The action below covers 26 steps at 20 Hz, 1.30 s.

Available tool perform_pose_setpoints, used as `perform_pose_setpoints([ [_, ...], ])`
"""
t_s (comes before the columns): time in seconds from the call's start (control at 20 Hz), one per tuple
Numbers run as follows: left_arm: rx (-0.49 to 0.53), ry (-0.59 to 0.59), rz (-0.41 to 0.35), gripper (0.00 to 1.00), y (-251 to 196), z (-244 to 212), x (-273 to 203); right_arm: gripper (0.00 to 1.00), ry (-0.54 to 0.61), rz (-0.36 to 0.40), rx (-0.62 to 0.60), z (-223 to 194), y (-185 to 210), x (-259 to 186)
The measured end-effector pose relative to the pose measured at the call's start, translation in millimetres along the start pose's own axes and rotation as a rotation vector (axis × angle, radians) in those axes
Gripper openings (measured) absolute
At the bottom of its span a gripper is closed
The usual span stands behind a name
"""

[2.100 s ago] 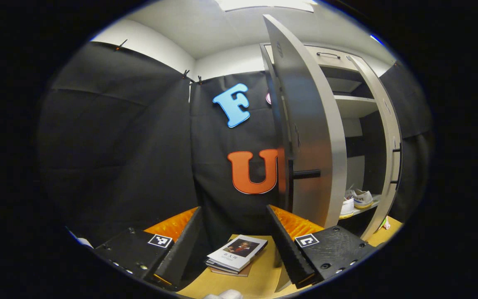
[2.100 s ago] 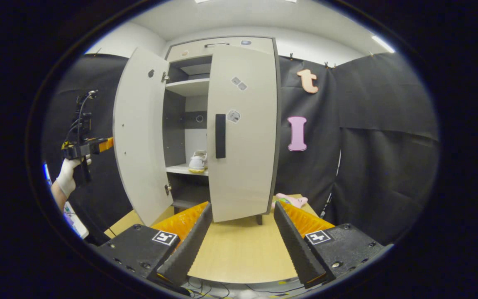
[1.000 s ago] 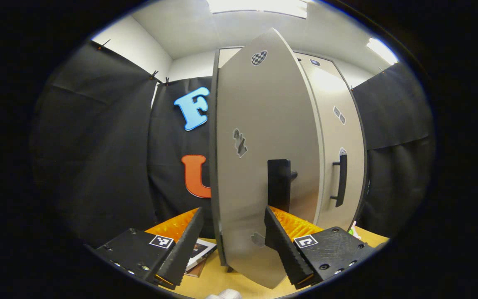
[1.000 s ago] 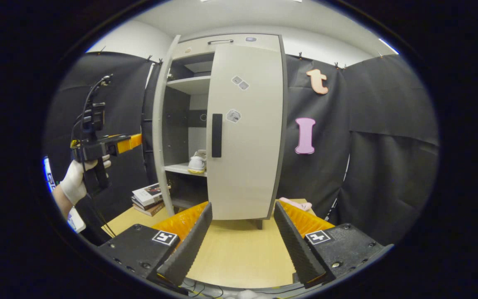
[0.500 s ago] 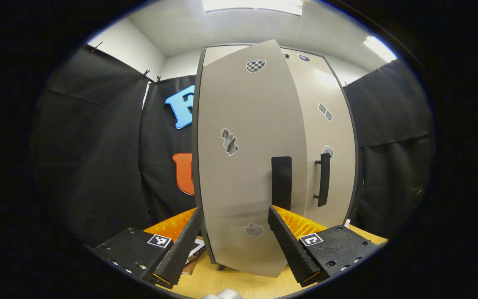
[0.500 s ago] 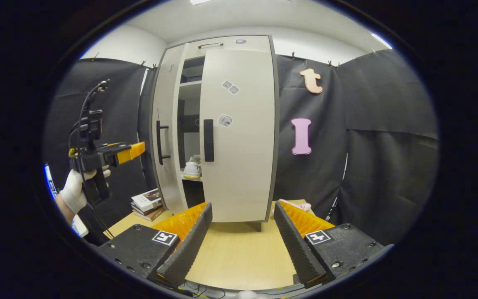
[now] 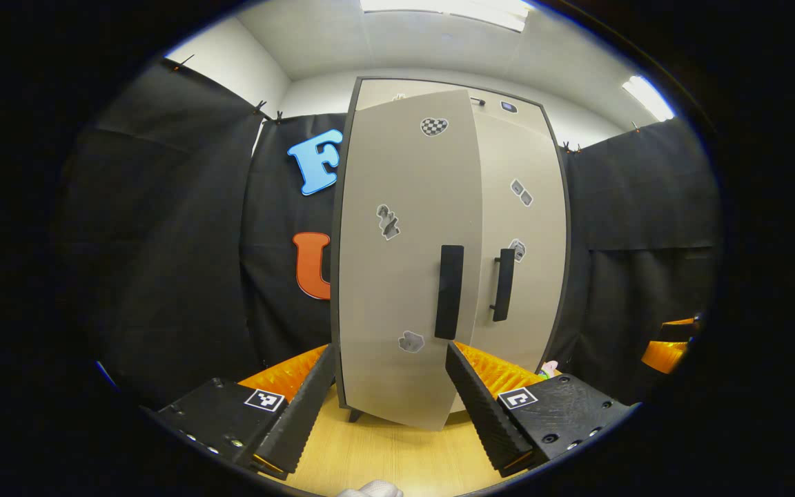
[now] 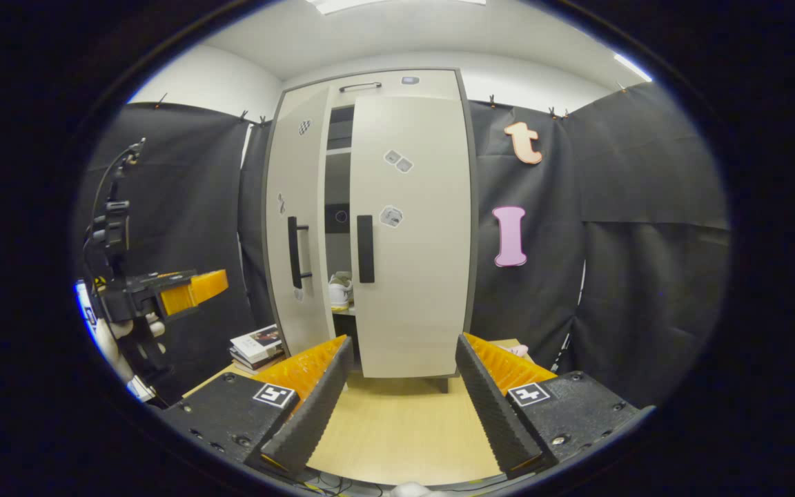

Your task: Grab one shoe with the right hand and put it into the shoe cabinet, grab the other shoe with the left hand and put it into the shoe cabinet; then close the right door with the right hand and the left door with the left hand.

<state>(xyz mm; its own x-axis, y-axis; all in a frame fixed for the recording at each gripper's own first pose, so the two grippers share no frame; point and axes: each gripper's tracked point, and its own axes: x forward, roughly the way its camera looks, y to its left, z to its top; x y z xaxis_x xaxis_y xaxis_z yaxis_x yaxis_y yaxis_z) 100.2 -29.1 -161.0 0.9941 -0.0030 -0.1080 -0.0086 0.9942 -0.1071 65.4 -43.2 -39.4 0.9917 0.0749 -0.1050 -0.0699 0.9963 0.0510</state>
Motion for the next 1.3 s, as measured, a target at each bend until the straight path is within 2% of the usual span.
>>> perform_pose_setpoints([
  [0.1,0.009,0.001,0.003,0.97,3.2,-8.0,-15.8,0.94,-0.018,-0.001,0.007,3.3,7.3,-4.8],
  [0.15,0.020,0.009,0.006,0.97,6.1,-11.6,-24.5,0.97,-0.012,-0.002,0.002,2.1,10.6,-5.8],
  [0.4,0.025,0.028,0.028,0.97,23.8,-17.4,-59.9,0.97,-0.019,-0.019,-0.005,2.7,18.5,-16.7],
  [0.45,0.016,0.028,0.028,1.00,26.5,-16.9,-65.5,0.98,-0.018,-0.023,-0.010,2.0,20.3,-18.9],
  [0.5,0.006,0.027,0.030,0.96,28.8,-16.1,-69.6,0.98,-0.016,-0.029,-0.016,1.5,21.8,-20.8],
  [0.6,0.001,0.025,0.040,1.00,36.3,-15.5,-77.9,0.97,-0.019,-0.037,-0.017,2.1,24.4,-26.3],
  [0.7,0.018,0.012,0.064,0.97,45.8,-13.2,-82.8,0.94,-0.027,-0.039,-0.013,3.0,28.1,-32.4],
  [0.75,0.020,0.014,0.062,0.97,46.5,-13.6,-85.5,0.97,-0.027,-0.043,-0.017,3.0,28.9,-35.6],
  [0.9,0.020,0.021,0.040,0.96,42.5,-13.6,-93.3,0.98,-0.031,-0.053,-0.028,0.9,29.1,-41.0],
  [0.95,0.025,0.022,0.036,0.85,41.9,-12.9,-96.0,0.98,-0.031,-0.052,-0.023,1.0,30.1,-42.7],
  [1.0,0.028,0.020,0.029,0.96,39.7,-11.8,-96.7,0.98,-0.029,-0.057,-0.018,-0.9,29.4,-44.4],
  [1.25,0.031,0.020,0.001,0.96,28.7,-11.7,-101.7,0.98,-0.030,-0.065,-0.018,-4.4,27.8,-51.9],
  [1.3,0.031,0.022,-0.003,0.96,26.0,-12.6,-103.5,0.94,-0.030,-0.069,-0.017,-4.8,26.7,-54.1],
])
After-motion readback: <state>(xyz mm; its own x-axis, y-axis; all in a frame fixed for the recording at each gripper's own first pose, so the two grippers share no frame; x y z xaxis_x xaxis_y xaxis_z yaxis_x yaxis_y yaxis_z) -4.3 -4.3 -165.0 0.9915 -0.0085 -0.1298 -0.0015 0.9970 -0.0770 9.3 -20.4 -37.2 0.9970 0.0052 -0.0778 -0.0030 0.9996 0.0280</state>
